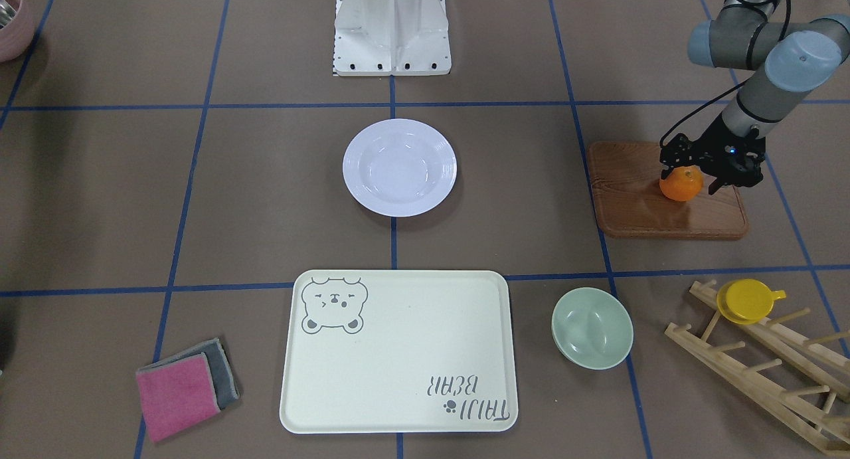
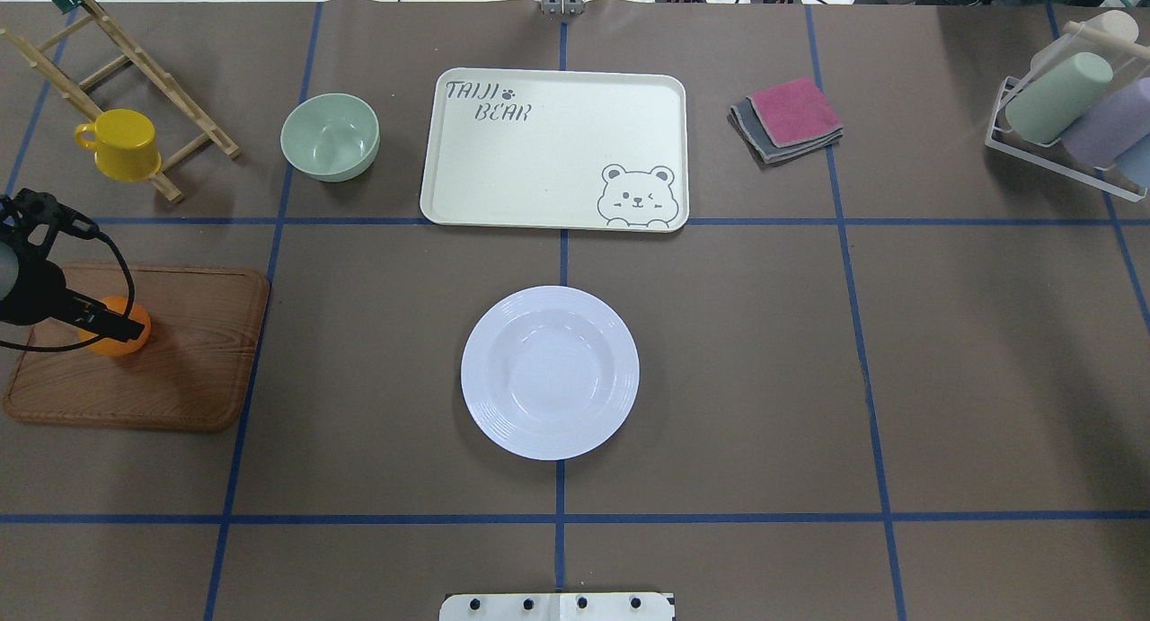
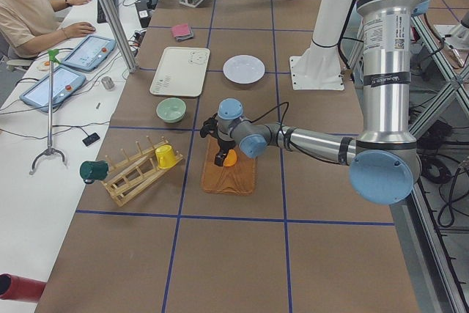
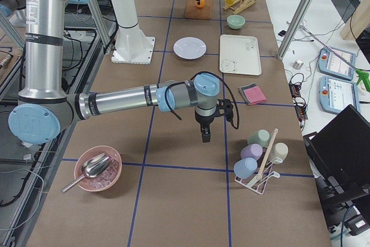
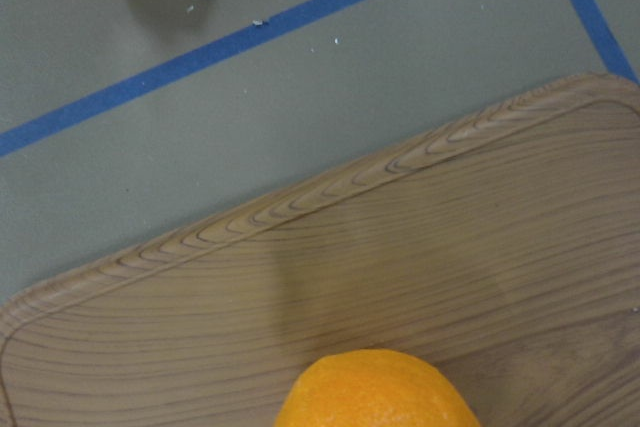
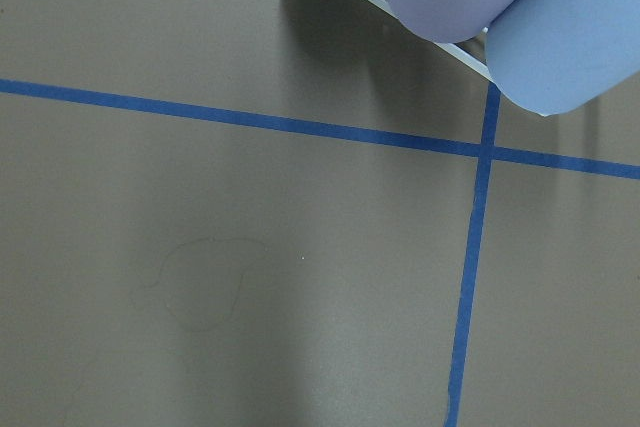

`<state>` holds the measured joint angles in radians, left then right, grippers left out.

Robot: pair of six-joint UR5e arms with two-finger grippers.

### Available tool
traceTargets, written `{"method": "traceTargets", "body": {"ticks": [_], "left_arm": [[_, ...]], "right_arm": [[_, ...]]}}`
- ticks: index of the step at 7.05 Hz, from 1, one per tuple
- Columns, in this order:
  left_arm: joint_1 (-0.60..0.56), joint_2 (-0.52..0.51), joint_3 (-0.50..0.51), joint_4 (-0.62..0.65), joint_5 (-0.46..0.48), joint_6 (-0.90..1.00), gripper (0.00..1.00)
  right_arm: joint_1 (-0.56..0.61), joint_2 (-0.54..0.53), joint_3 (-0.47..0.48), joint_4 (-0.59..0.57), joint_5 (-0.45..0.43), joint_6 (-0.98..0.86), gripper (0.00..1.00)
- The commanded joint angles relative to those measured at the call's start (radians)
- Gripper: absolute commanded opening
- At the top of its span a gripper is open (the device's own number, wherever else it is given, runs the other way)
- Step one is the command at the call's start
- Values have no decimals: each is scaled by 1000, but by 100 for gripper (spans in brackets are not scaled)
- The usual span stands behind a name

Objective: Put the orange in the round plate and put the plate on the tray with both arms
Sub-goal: 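Lower the left gripper and grasp the orange on the board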

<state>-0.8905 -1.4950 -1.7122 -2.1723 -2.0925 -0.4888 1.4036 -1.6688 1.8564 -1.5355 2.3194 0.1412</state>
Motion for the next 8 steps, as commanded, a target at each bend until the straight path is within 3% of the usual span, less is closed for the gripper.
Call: {"method": "traceTargets", "body": {"ticks": [1,2,3,5,6,8], "left_arm": [[4,-1,14,-9,0,7,99],[10,-1,13,-12,0,6,59],[8,-1,-1,-14,0,1,1],[7,-19,-79,8,-38,-13,0],[8,-83,-95,53,-44,-96,0],[16,-306,-104,258,-40,-244,0]], "right_arm": [[0,0,0,0,0,0,100],[0,0,0,0,0,0,100],[0,0,0,0,0,0,100],[0,0,1,0,0,1,100],[0,0,1,0,0,3,100],[-3,0,1,0,0,5,100]]}}
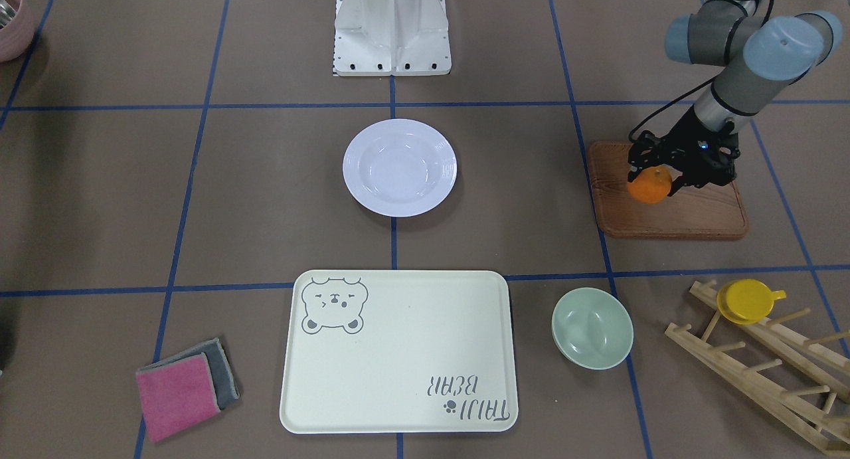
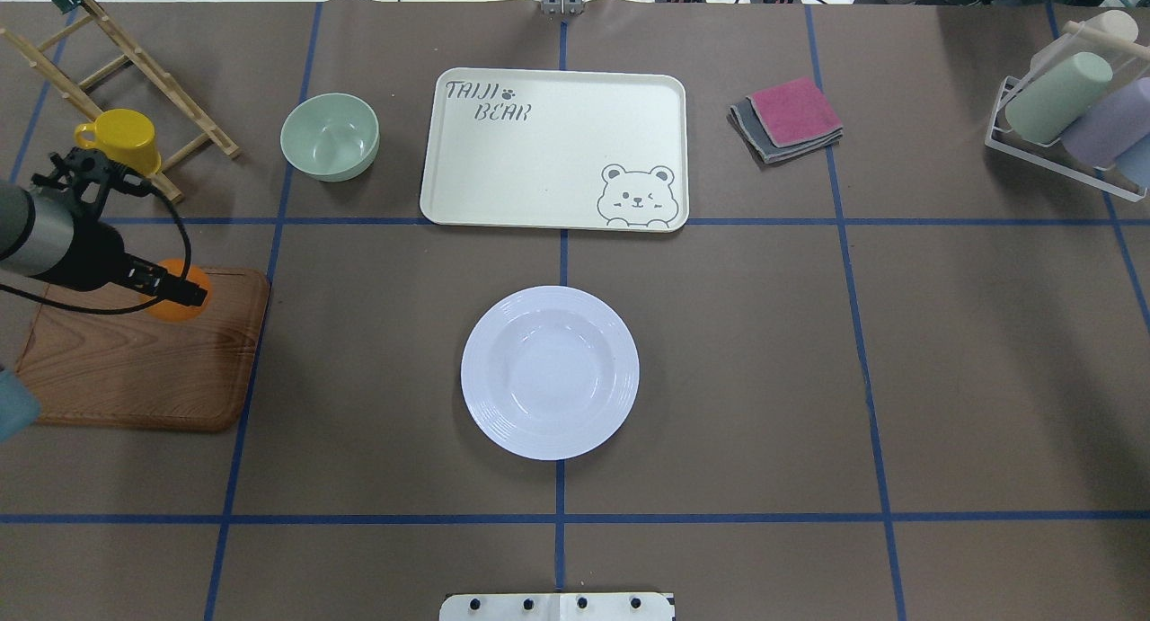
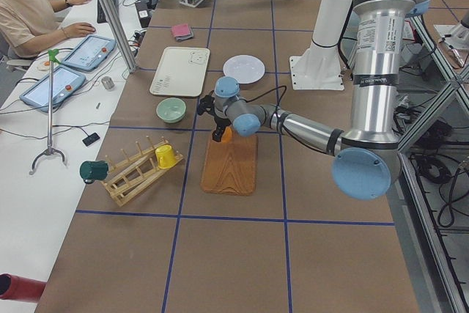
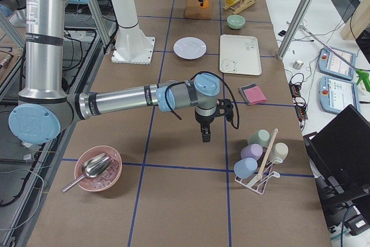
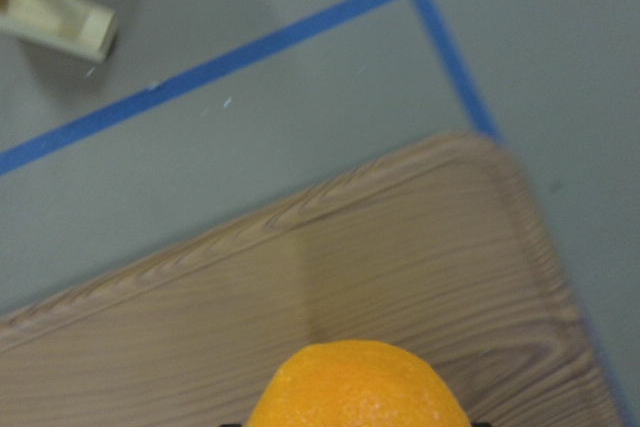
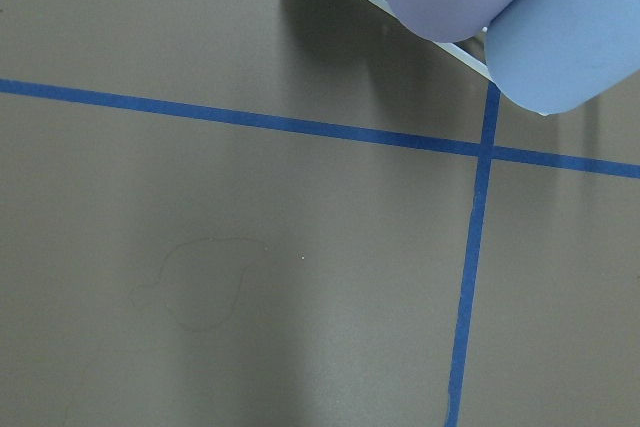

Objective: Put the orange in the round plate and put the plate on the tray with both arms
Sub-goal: 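Carry the orange with the left gripper over the white plate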

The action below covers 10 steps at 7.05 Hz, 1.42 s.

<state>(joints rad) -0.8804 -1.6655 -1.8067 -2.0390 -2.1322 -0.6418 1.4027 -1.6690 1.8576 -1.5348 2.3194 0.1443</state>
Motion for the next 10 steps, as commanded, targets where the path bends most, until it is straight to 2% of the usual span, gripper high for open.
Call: {"method": "traceTargets", "body": {"ticks": [1,2,4,5,6,7,8,9,10], "left_arm": [[39,-258,-10,249,6,-169,0],[85,-364,-8,363,29,-235,0],[257,-535,13,492,163,-423,0],[321,-616,76,497,220,-508,0],[396,-714,190,494,286,-572,0],[437,-773,278,481,322,-597,0],[451,-772,292,471,324,-598,0],[452,-766,296,450,324,-592,33],[452,-766,297,450,325,-590,71]], "right_arm": [[-4,2,0,-1,0,1,100],[-5,3,0,1,0,3,100],[-7,5,-1,-1,0,3,100],[-8,5,-1,-1,0,3,100],[-8,5,-1,-1,0,3,100],[-8,5,-1,-1,0,3,100],[-8,5,-1,-1,0,3,100],[-8,5,-3,-1,0,3,100],[-8,5,-3,-1,0,3,100]]}}
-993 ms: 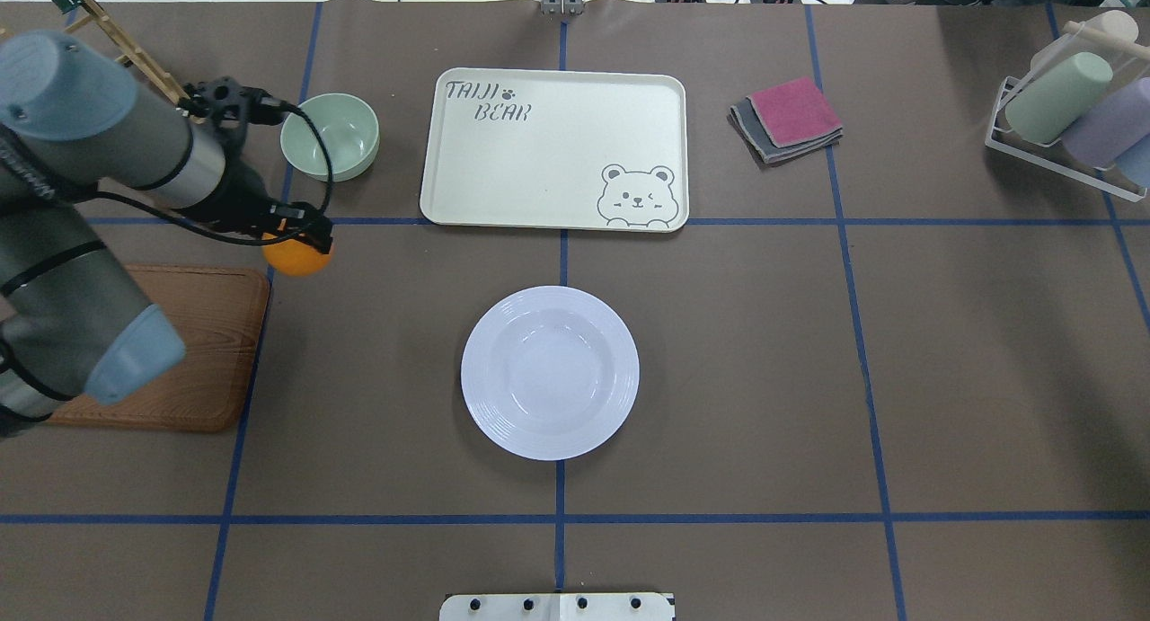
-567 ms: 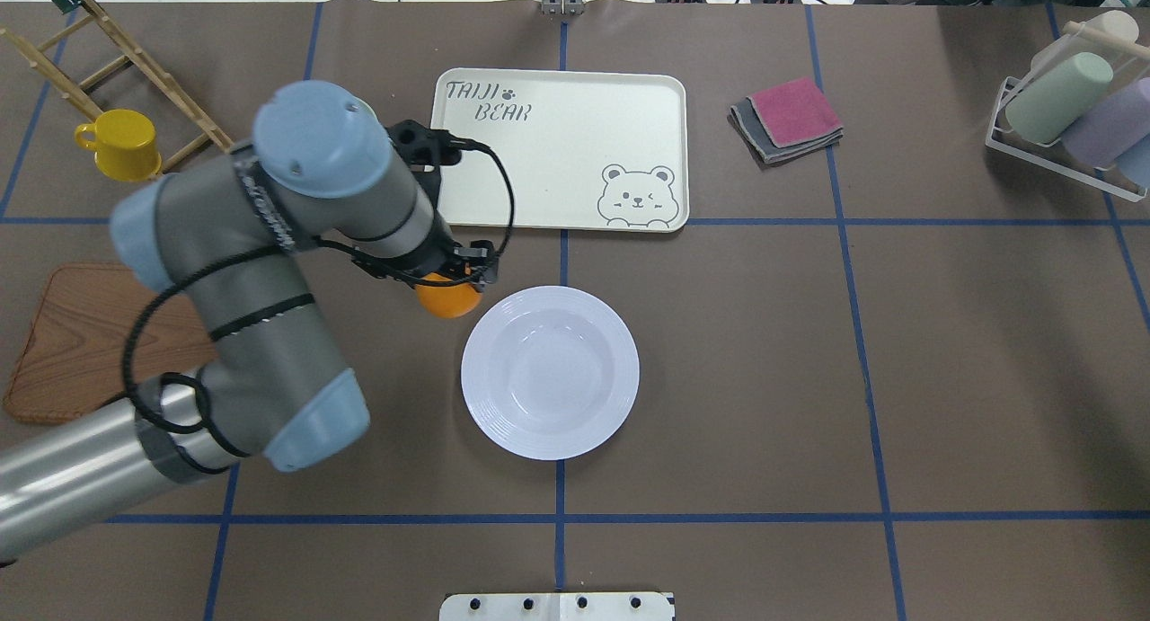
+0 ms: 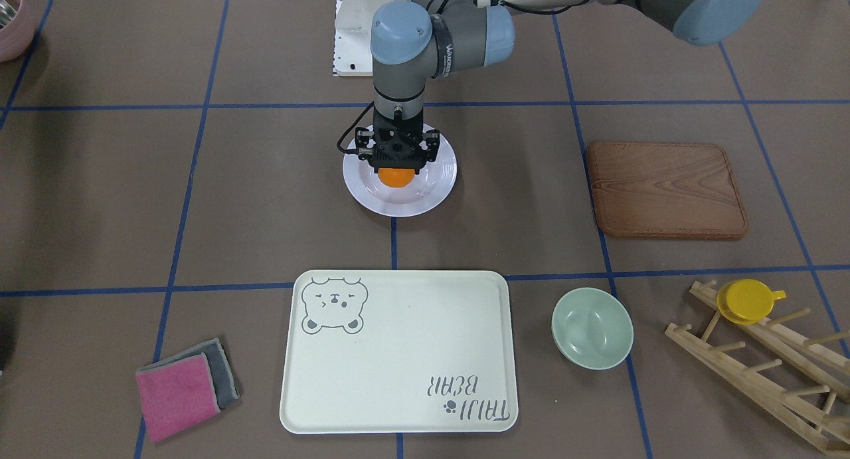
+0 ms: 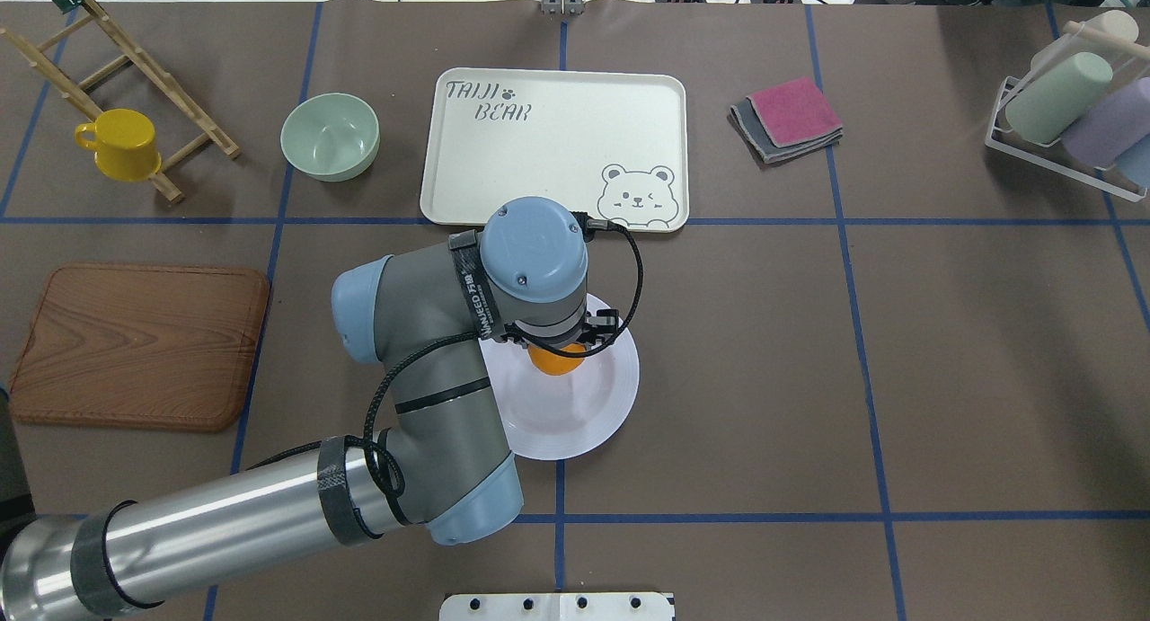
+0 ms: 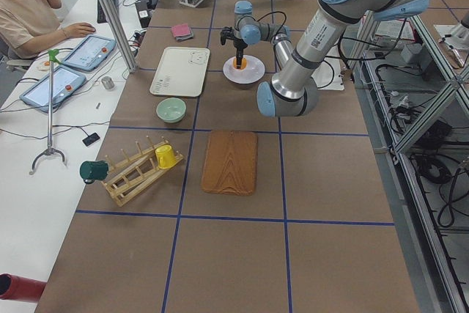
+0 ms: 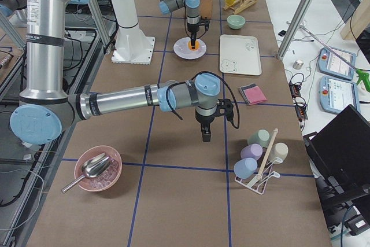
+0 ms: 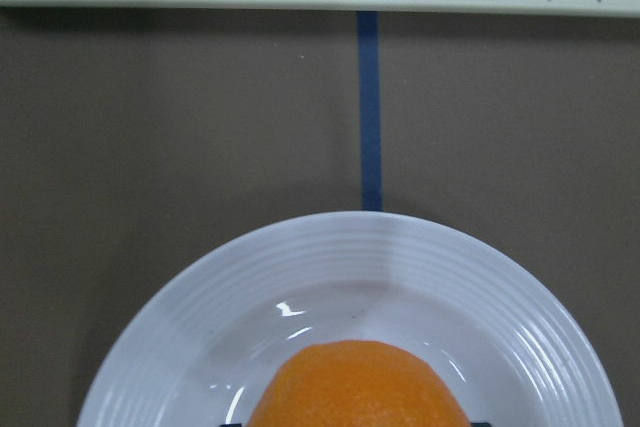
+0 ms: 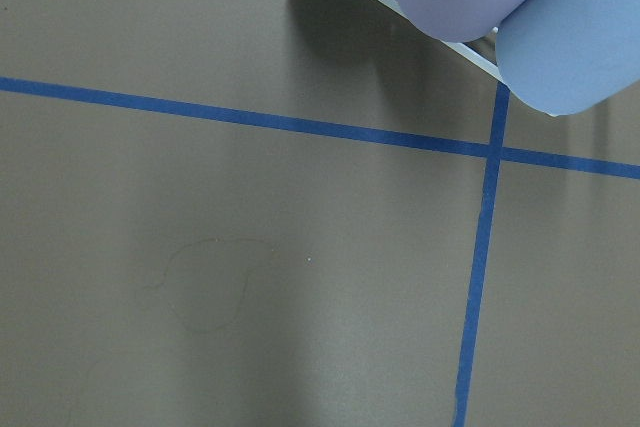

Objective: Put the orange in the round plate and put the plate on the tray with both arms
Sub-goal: 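Release the orange onto the plate and lift the left gripper away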

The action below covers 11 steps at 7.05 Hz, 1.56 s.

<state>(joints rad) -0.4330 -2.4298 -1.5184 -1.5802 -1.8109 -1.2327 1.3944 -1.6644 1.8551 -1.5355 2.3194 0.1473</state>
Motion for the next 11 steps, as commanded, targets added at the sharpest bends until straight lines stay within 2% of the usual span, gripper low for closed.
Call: {"method": "traceTargets", "body": {"ticks": [1,2,3,5,6,8,9,11], "left_arm": [[5,21,4,-9,10,1,100],[5,43,-2,-14,46,2,100],[5,46,-15,-20,44,2,100],[-15,107,-205,-1,10,50,100],[-83,173,-300,44,-60,109,100],[-200,334,-461,135,-96,384,100],[-287,415,-500,162,-125,535,100],[-553,562,-499,164,-282,915,100]], "right_arm": [[0,0,-1,0,0,0,100],[0,0,-2,0,0,0,100],[0,0,-1,0,0,0,100],[-2,6,-1,2,2,0,100],[-6,8,2,20,26,0,100],[-58,9,3,156,84,55,100],[-108,38,6,223,86,213,100],[-245,137,15,405,72,628,100]]}}
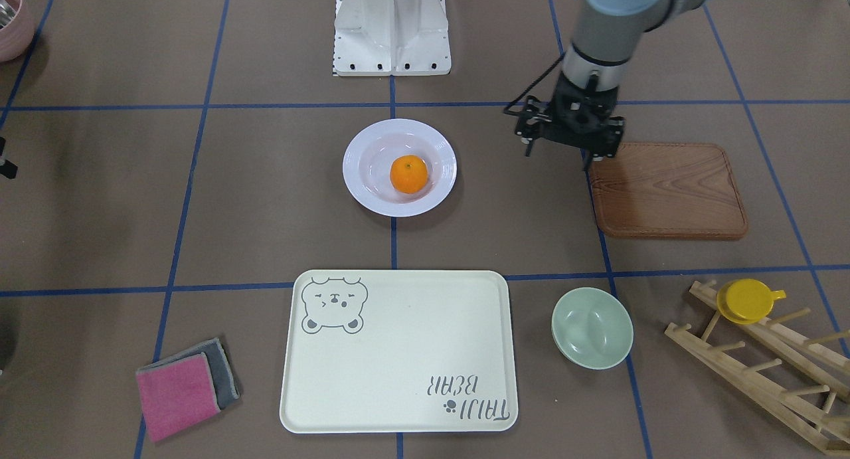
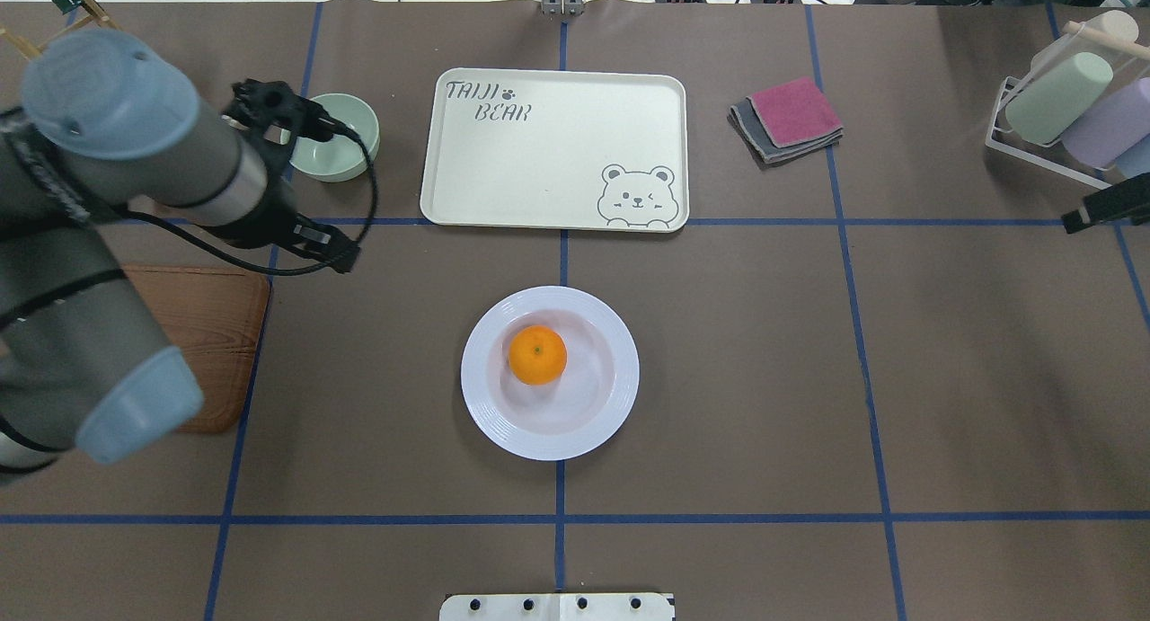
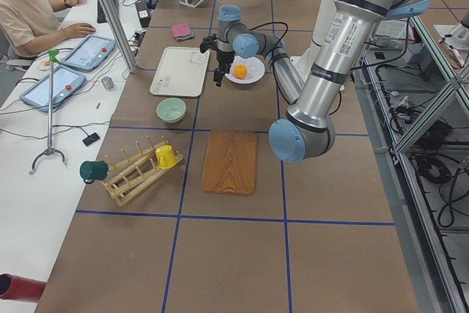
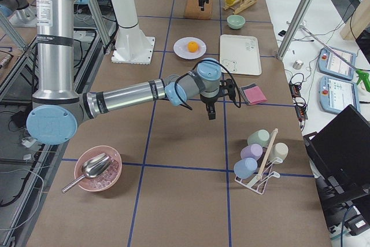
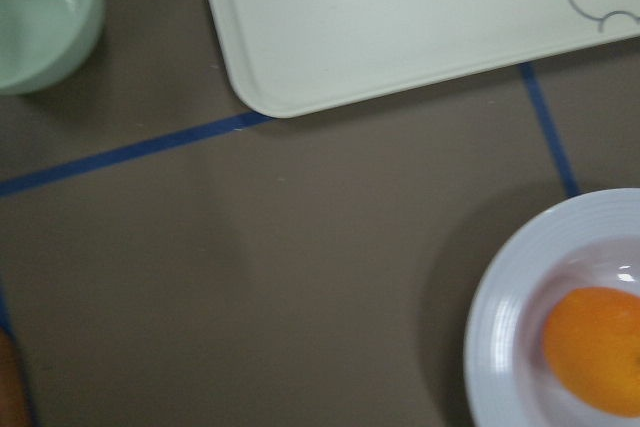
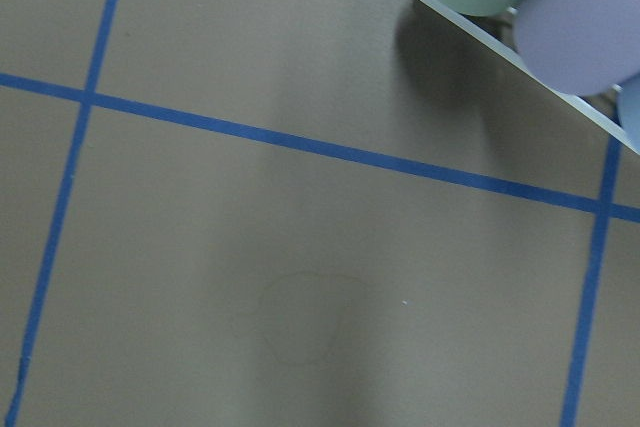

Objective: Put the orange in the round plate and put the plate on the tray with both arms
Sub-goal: 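Withdraw the left arm while the right gripper reaches toward the plate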

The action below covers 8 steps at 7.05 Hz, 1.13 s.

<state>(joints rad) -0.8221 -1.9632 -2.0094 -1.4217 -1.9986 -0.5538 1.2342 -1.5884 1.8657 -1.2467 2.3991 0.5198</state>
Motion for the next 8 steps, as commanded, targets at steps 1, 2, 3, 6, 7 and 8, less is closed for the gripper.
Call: {"method": "traceTargets", "body": {"ticks": [1,2,3,6,7,8], "left_arm": [[-293,165,4,9,-151,440,100],[-410,232,36,7,-160,636,100],[-525,265,90,7,-181,798,100],[-811,320,329,-3,-345,1022,100],[-819,334,331,0,-345,1022,100],[-819,336,328,4,-345,1019,100]], "right_arm": [[-151,98,19,168,-43,411,100],[-238,120,68,171,-140,533,100],[-316,148,110,173,-215,662,100],[-632,224,208,173,-593,1042,100],[-754,255,207,173,-742,1134,100],[-863,287,205,174,-893,1242,100]]}}
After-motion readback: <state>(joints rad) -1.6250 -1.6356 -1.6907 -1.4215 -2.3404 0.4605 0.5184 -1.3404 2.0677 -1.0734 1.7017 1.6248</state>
